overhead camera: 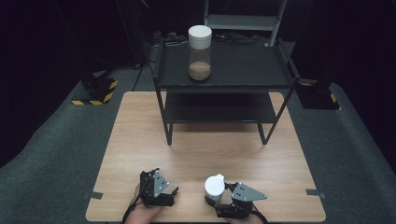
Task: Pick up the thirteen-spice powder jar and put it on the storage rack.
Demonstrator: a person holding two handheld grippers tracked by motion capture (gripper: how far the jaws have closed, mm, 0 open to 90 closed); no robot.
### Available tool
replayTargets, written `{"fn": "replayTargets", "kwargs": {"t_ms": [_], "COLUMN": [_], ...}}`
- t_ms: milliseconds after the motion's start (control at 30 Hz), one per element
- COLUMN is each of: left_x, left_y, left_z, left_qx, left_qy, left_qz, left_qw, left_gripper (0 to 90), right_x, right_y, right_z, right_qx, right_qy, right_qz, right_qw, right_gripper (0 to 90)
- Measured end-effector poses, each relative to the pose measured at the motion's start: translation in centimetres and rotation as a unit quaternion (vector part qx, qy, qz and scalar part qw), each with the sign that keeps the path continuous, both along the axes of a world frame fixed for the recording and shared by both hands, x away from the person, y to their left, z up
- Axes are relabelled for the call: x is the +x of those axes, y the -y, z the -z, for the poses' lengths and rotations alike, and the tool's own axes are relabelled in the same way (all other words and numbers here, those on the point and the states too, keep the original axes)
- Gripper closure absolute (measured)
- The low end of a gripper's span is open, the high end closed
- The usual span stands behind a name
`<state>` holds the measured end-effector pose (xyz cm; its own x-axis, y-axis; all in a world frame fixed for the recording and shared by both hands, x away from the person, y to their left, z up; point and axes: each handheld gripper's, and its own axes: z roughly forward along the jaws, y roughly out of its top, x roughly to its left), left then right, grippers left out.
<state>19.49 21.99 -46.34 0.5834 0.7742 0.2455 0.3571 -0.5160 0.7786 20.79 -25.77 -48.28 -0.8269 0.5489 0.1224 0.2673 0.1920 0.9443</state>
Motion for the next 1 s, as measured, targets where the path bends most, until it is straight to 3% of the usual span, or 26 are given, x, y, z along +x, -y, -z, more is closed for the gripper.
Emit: {"fn": "replayTargets", "kwargs": {"t_ms": [233, 600, 1000], "left_x": [0.0, 0.1, 0.1], "left_y": [0.0, -0.1, -0.1], "left_z": [0.0, 0.0, 0.0], "left_qx": [-0.001, -0.001, -0.001], "left_qy": [-0.001, -0.001, -0.002], "left_qz": [0.001, 0.002, 0.004], "left_qw": [1.0, 1.0, 1.0], "left_gripper": [1.3, 1.3, 1.3], "right_x": [-0.2, -0.4, -1.1], "right_y": [-0.1, 0.1, 1.9], "right_z": [0.1, 0.1, -0.5], "right_qx": [-0.004, -0.001, 0.017], "right_qy": [0.014, 0.017, 0.041], "right_qz": [0.001, 0.011, 0.061], "right_qw": [0.9999, 0.9998, 0.9972], "right_gripper": [27.7, 28.5, 28.7]}}
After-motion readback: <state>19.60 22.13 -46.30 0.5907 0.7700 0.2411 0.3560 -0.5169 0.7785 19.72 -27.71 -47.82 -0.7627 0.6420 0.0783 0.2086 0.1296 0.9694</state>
